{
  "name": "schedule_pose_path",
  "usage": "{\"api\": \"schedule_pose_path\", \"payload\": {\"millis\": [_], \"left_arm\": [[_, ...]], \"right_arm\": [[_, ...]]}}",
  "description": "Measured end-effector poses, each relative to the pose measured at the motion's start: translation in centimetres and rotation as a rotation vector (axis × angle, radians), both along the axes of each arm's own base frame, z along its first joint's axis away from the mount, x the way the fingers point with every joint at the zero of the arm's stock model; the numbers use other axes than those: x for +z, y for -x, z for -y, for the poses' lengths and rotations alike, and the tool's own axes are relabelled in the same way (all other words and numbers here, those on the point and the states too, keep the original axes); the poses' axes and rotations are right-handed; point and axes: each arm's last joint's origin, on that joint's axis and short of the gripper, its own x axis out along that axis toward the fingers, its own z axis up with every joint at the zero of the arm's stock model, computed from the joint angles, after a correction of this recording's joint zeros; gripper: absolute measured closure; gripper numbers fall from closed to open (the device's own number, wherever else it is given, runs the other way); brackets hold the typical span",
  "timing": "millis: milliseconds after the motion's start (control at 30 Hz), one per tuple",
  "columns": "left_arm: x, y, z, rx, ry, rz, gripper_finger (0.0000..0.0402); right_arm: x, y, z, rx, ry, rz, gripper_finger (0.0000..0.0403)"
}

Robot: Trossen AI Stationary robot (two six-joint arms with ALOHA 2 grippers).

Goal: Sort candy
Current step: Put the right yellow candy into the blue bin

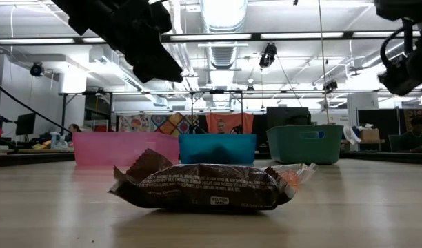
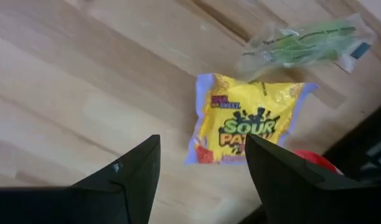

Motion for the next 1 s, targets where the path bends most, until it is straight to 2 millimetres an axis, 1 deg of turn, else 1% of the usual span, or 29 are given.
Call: {"api": "schedule_pose_path", "payload": {"millis": [300, 400, 500, 633, 767, 1000], "left_arm": [[-0.6, 0.2, 1.3, 0.009, 0.003, -0.02, 0.0277], [-0.6, 0.2, 1.5, 0.014, 0.001, -0.02, 0.0277], [-0.6, 0.2, 1.5, 0.016, -0.001, -0.02, 0.0277], [-0.6, 0.2, 1.5, 0.017, -0.002, -0.02, 0.0277], [-0.6, 0.2, 1.5, 0.017, -0.002, -0.02, 0.0277], [-0.6, 0.2, 1.5, 0.017, -0.002, -0.02, 0.0277]], "right_arm": [[-2.7, 1.0, 0.4, -0.038, 0.033, -0.012, 0.0178], [-3.4, 1.3, 0.6, -0.044, 0.046, -0.012, 0.019], [-3.8, 1.4, 0.7, -0.044, 0.045, 0.0, 0.0215], [-3.8, 1.4, 0.6, -0.044, 0.045, 0.006, 0.0258], [-3.6, 1.1, 0.6, -0.043, 0.042, 0.022, 0.0295], [-3.1, 0.7, 0.4, -0.014, 0.032, 0.051, 0.0346]]}}
